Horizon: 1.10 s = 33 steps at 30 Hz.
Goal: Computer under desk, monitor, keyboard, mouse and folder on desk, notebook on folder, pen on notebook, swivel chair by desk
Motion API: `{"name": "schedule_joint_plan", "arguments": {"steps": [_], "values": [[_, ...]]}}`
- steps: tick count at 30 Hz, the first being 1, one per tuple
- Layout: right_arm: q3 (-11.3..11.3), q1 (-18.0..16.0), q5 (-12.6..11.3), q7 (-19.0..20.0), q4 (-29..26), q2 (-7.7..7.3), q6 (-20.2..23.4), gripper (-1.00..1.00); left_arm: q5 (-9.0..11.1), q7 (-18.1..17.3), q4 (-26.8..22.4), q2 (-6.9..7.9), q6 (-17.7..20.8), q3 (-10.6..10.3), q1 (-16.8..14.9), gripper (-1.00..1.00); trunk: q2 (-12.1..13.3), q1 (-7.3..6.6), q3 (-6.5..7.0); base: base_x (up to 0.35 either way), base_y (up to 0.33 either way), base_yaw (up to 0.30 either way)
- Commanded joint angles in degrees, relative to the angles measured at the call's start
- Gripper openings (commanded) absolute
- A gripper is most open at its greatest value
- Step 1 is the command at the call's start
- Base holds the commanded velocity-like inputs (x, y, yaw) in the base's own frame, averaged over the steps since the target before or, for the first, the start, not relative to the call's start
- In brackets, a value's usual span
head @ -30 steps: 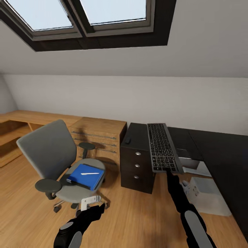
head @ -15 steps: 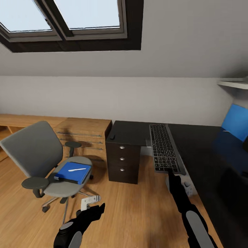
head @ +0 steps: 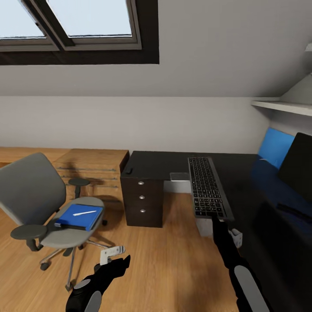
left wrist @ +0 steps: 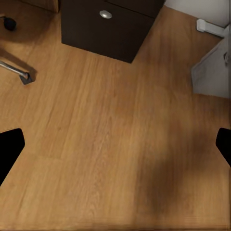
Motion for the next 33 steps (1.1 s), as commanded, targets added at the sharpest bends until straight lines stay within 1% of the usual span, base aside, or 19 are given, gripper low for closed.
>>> {"name": "schedule_joint_plan", "arguments": {"steps": [1, 2, 3, 6, 12, 19, 23, 28, 33], "values": [[-0.07, -0.04, -0.67, 0.41, 0.02, 0.01, 0.08, -1.00, 0.59, 0.54, -0.08, 0.00, 0.17, -0.05, -0.04, 1.00, -0.05, -0.02, -0.06, -0.246, -0.220, -0.001], [-0.08, -0.04, -0.67, 0.41, 0.13, -0.03, 0.10, -1.00, 0.58, 0.54, -0.08, 0.00, 0.17, -0.05, -0.04, 1.00, -0.05, -0.02, -0.06, -0.246, -0.220, -0.001], [-0.09, -0.04, -0.82, 0.40, 1.37, -0.08, 0.24, -1.00, 0.52, 0.54, -0.08, 0.00, 0.17, -0.05, -0.04, 1.00, -0.05, -0.02, -0.06, -0.247, -0.221, 0.000], [-0.07, -0.04, -1.86, 0.40, 1.53, -0.13, 0.20, -1.00, 0.48, 0.54, -0.08, 0.00, 0.17, -0.05, -0.04, 1.00, -0.05, -0.02, -0.06, -0.245, -0.226, 0.000], [-0.03, -0.04, -2.76, 0.41, 1.61, -0.17, 0.18, -1.00, 0.46, 0.54, -0.08, 0.00, 0.17, -0.05, -0.04, 1.00, -0.05, -0.02, -0.06, -0.225, -0.253, 0.000], [-0.03, -0.04, -3.08, 0.43, 1.63, -0.44, 0.27, -1.00, 0.46, 0.54, -0.08, 0.00, 0.17, -0.05, -0.04, 1.00, -0.05, -0.02, -0.06, -0.175, -0.293, 0.000], [-0.05, -0.04, -3.06, 0.44, 1.68, -0.37, 0.21, -1.00, 0.46, 0.54, -0.08, 0.00, 0.17, -0.05, -0.04, 1.00, -0.05, -0.02, -0.06, -0.068, -0.325, 0.000], [-0.23, -0.04, -3.12, 0.35, 3.88, -0.45, 0.34, -1.00, 0.46, 0.54, -0.08, 0.00, 0.17, -0.05, -0.04, 1.00, -0.05, -0.02, -0.06, -0.014, -0.341, 0.000], [-0.85, -0.04, -3.93, 0.33, 5.65, -0.57, 0.43, -1.00, 0.46, 0.54, -0.08, 0.00, 0.09, -0.05, -0.04, 1.00, -0.05, -0.02, -0.06, -0.001, -0.346, 0.000]]}}
